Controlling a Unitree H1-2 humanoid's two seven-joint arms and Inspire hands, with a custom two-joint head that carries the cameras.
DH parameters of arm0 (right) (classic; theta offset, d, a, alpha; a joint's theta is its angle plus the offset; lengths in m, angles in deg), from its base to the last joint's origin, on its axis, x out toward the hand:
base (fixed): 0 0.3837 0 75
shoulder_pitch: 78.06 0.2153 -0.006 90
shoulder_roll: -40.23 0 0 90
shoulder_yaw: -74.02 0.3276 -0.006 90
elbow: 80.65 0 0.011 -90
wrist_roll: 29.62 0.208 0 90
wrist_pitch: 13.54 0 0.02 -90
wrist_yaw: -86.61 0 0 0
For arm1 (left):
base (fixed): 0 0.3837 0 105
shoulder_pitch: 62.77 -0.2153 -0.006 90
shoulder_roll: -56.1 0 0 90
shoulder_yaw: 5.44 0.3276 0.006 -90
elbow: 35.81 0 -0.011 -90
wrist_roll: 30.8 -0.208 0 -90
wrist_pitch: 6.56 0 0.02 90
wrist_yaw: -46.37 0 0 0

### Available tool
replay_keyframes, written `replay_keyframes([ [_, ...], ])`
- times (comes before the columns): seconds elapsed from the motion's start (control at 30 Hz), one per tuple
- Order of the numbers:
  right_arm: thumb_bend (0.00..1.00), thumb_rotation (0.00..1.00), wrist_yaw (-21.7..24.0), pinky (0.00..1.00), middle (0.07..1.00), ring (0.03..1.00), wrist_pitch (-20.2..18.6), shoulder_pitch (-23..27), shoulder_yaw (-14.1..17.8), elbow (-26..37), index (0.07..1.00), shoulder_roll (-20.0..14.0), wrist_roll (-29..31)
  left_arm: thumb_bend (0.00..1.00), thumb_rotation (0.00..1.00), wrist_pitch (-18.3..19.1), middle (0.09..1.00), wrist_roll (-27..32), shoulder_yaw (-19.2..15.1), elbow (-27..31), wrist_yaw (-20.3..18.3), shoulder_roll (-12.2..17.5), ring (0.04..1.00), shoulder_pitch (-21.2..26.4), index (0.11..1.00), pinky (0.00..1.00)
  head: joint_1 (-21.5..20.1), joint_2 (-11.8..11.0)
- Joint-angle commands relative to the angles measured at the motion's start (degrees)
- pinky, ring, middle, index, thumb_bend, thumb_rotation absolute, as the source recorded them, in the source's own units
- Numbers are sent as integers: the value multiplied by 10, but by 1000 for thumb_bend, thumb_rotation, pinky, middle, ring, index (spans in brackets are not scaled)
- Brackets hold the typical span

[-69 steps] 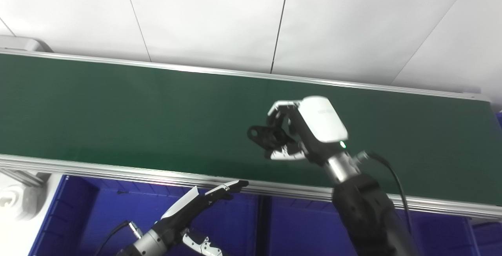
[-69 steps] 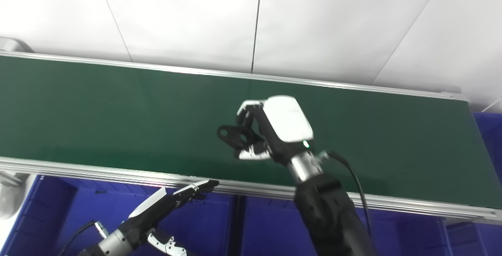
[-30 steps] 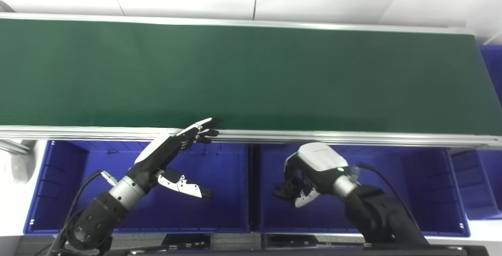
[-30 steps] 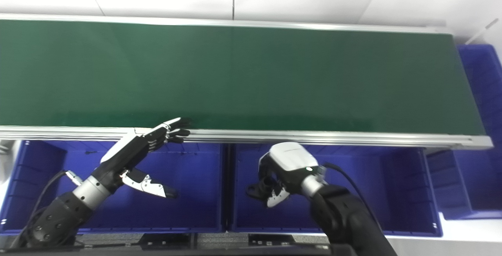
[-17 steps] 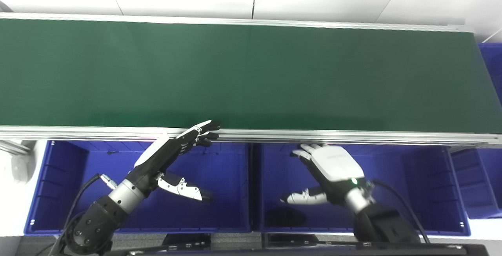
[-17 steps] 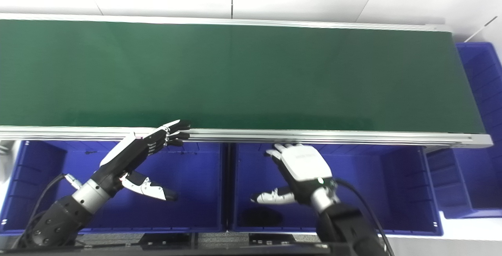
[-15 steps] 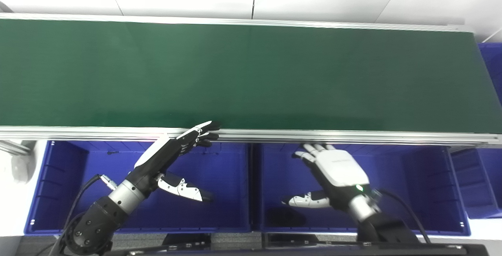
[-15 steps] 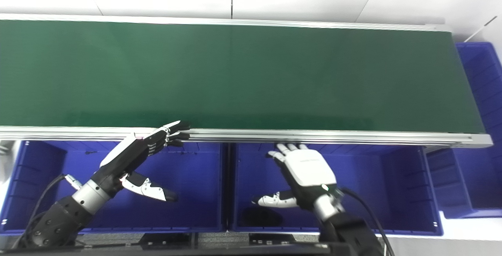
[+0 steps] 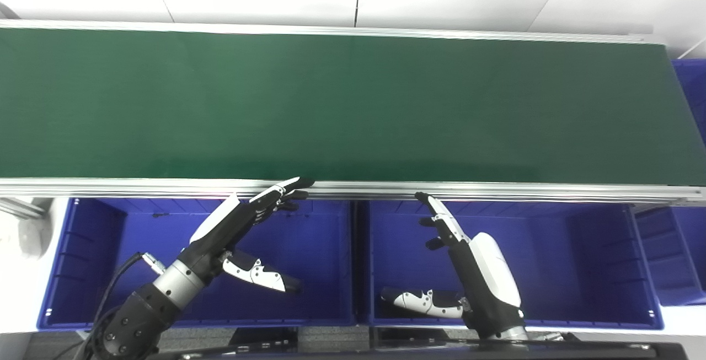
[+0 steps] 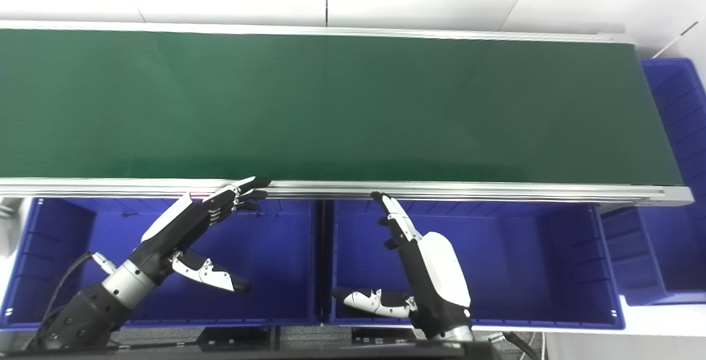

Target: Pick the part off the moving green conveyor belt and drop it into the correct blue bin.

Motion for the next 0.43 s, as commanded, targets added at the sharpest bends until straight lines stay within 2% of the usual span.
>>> replay_keyframes([
  [0.0, 788, 338, -12, 658, 958, 850, 47, -1, -2, 3, 979, -6, 24, 885, 262, -28, 936, -3, 2, 5, 4, 3, 895, -5, 913, 851, 1, 0],
  [0.17, 792, 347, -10, 658, 964, 842, 56, 1, 2, -17, 990, -12, 51, 876, 252, -47, 952, -6, 5, -6, 6, -2, 915, -12, 922, 878, 22, -19],
  [0.23, 795, 328, -8, 606, 968, 826, 55, 2, 4, -22, 995, -13, 66, 877, 254, -53, 958, -9, 6, -10, 9, -4, 929, -15, 925, 894, 26, -23],
  [0.33, 796, 323, -6, 627, 974, 830, 52, 3, 7, -27, 998, -14, 80, 874, 253, -63, 963, -12, 7, -15, 12, -5, 944, -19, 928, 916, 30, -30],
  [0.4, 803, 320, -5, 592, 979, 788, 50, 3, 8, -29, 1000, -14, 88, 872, 258, -64, 965, -12, 7, -17, 12, -5, 950, -20, 929, 924, 30, -33],
])
